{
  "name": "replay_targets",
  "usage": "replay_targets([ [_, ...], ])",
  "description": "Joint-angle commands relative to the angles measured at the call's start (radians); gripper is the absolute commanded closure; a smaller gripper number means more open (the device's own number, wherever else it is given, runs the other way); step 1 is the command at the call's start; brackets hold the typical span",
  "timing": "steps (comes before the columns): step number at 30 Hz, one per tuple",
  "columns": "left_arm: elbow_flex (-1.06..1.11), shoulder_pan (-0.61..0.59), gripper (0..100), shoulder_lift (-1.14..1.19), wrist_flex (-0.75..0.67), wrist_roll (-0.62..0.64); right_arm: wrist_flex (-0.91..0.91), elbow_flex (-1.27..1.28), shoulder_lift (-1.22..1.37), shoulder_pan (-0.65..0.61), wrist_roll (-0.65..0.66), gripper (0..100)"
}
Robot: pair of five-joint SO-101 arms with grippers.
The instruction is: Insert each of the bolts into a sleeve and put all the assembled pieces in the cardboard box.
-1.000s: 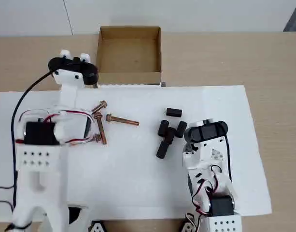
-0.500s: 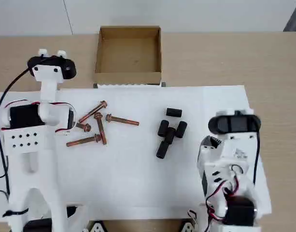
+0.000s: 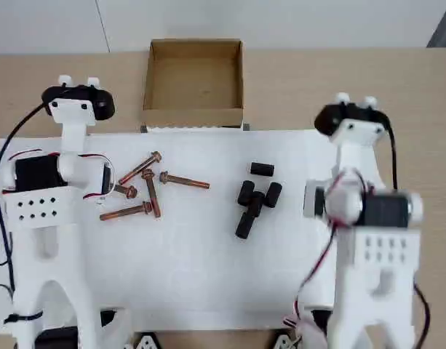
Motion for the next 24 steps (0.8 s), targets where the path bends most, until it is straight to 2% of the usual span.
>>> replay_targets([
  [1,0.002,-0.009,99,0.055,-0.011,0.0,0.028,-0.147,0.199,-0.031,-0.064,99.5],
  [10,-0.013,-0.011,99,0.242,-0.048,0.003,0.028,-0.304,0.446,-0.225,-0.153,99.0],
  [13,-0.012,-0.034,99,0.27,-0.083,0.032,0.028,-0.305,0.51,-0.242,-0.155,98.3],
  [18,-0.012,-0.083,99,0.295,-0.149,0.037,0.027,-0.324,0.593,-0.243,-0.158,88.2],
  [24,-0.007,-0.08,99,0.295,-0.167,0.025,0.019,-0.423,0.719,-0.243,-0.158,87.4],
])
